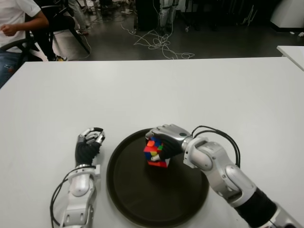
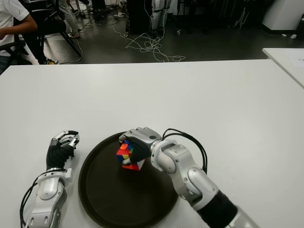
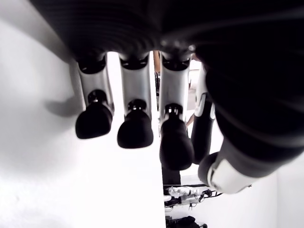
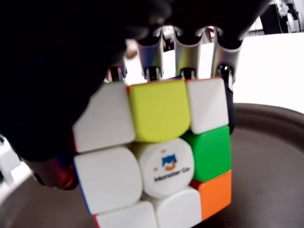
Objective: Pick up the Rubik's Cube and put it in the plate
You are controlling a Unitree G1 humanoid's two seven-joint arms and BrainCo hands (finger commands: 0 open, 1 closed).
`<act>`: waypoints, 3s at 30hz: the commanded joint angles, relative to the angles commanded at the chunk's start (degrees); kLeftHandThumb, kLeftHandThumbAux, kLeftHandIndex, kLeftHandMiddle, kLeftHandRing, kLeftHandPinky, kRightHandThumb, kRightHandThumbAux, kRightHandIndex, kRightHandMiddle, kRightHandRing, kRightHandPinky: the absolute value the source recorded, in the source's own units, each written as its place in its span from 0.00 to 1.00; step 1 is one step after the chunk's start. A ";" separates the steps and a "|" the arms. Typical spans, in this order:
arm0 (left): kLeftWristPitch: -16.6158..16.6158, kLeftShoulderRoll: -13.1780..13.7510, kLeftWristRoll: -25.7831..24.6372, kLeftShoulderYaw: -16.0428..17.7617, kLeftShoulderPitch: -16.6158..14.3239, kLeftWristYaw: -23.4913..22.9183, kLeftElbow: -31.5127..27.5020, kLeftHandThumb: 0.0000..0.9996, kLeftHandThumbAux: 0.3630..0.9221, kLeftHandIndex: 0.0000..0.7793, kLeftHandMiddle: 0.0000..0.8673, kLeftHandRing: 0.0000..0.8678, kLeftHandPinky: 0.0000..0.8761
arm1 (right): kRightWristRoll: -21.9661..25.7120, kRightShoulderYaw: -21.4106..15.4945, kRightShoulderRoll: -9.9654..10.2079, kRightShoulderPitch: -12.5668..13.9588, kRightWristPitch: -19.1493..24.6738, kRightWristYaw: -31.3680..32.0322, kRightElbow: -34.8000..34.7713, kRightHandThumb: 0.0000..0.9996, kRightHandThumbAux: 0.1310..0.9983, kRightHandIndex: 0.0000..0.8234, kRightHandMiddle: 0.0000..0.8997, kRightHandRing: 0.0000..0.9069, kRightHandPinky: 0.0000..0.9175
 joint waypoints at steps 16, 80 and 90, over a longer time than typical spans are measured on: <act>0.08 0.14 0.25 -0.21 0.04 -0.01 -0.38 0.71 0.61 0.57 0.91 0.91 0.88 | 15.58 -3.43 0.18 -1.39 0.77 9.55 0.66 0.02 0.83 0.05 0.15 0.14 0.13; 1.19 0.21 0.69 -0.49 0.62 0.26 -1.36 0.71 0.61 0.57 0.91 0.91 0.88 | 17.18 -2.61 -1.89 -3.54 1.49 12.27 3.14 0.00 0.86 0.00 0.05 0.04 0.05; 0.76 0.05 0.58 -0.47 0.73 0.30 -1.32 0.71 0.61 0.57 0.91 0.91 0.88 | 17.58 -3.41 -1.41 -2.48 0.36 9.99 2.76 0.00 0.84 0.00 0.06 0.05 0.06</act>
